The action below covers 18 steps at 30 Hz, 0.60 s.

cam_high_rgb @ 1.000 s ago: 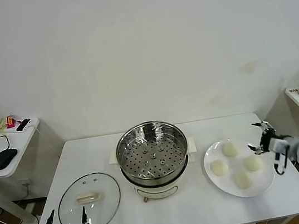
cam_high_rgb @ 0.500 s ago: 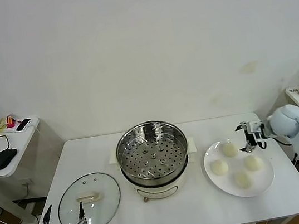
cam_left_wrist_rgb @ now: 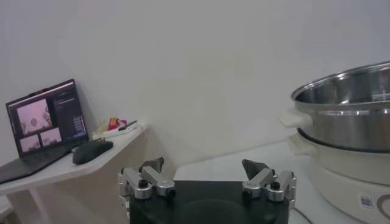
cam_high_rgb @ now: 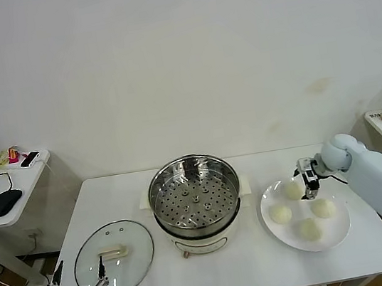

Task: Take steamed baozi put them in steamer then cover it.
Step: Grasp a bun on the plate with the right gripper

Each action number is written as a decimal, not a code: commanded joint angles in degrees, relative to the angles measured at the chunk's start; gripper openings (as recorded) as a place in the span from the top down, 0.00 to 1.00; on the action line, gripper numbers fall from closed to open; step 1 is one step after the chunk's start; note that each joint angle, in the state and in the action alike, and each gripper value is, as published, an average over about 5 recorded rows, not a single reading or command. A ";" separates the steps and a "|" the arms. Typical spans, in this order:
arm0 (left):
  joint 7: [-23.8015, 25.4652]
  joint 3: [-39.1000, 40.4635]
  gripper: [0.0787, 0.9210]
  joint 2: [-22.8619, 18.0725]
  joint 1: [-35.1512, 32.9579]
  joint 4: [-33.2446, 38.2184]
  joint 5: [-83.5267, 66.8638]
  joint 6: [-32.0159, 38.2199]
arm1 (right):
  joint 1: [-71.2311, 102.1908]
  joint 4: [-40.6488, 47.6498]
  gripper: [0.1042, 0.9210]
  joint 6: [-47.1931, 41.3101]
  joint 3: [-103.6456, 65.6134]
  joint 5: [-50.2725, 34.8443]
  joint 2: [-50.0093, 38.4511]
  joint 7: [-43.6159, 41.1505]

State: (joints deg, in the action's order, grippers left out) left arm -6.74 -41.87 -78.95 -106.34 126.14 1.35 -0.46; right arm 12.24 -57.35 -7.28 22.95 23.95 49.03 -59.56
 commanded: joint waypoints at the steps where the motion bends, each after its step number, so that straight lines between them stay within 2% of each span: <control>1: 0.12 -0.11 0.12 0.19 0.20 0.15 0.02 -0.03 | -1.70 3.79 0.16 0.48 2.23 2.06 2.35 0.51; 8: 0.06 0.25 0.12 0.08 0.37 0.09 0.13 0.03 | -1.07 3.02 0.27 0.18 2.09 1.48 2.08 0.79; 18: 0.01 0.22 0.12 0.25 0.27 0.45 0.05 0.15 | -1.77 0.90 0.31 0.80 2.27 0.06 0.49 -0.47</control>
State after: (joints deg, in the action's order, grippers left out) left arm -6.72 -41.60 -78.79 -106.03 126.47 1.44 -0.33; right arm 10.76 -56.32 -6.67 24.87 24.07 49.47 -59.82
